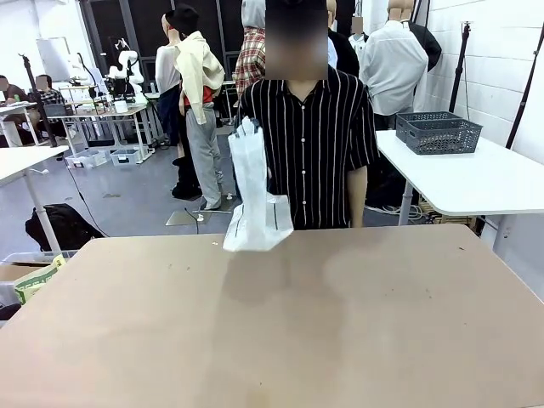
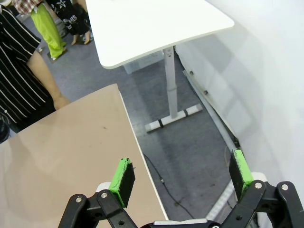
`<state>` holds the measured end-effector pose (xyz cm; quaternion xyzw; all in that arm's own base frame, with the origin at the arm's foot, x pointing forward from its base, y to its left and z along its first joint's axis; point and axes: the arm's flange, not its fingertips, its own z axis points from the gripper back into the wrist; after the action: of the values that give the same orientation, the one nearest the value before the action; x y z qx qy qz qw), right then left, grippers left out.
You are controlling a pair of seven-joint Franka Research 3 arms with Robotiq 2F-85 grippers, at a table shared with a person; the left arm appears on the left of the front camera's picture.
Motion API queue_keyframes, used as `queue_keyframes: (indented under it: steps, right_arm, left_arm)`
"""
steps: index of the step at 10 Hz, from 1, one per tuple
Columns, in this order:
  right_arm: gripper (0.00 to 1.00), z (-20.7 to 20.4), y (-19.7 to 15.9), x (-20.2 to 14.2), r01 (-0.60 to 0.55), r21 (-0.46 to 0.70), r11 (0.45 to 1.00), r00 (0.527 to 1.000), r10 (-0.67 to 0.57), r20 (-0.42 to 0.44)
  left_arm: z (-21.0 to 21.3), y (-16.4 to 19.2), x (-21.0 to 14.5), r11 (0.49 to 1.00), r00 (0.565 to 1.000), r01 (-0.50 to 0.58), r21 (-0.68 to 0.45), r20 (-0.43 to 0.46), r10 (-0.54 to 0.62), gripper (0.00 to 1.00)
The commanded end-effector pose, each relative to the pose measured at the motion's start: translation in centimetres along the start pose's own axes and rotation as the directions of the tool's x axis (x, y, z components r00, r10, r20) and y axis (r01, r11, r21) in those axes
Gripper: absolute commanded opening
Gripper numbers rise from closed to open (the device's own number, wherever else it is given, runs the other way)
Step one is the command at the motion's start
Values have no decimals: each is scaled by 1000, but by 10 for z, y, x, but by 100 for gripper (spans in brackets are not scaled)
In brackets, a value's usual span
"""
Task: Transfer purchased items from the store into the shopping bag.
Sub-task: Open the Reusable shopping bag in the center of the table.
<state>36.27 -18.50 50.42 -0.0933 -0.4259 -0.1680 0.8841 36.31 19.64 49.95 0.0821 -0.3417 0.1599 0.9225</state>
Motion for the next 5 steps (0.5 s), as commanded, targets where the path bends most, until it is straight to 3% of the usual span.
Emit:
queue_keyframes:
  steps: [1, 5]
  right_arm:
    - [100, 0, 2, -1, -16, -18, 1000, 1000, 16, -12]
    - [100, 0, 2, -1, -16, -18, 1000, 1000, 16, -12]
  left_arm:
    - [0, 0, 0, 1000, 1000, -3, -1, 0, 3, 100]
    - [0, 0, 0, 1000, 1000, -3, -1, 0, 3, 100]
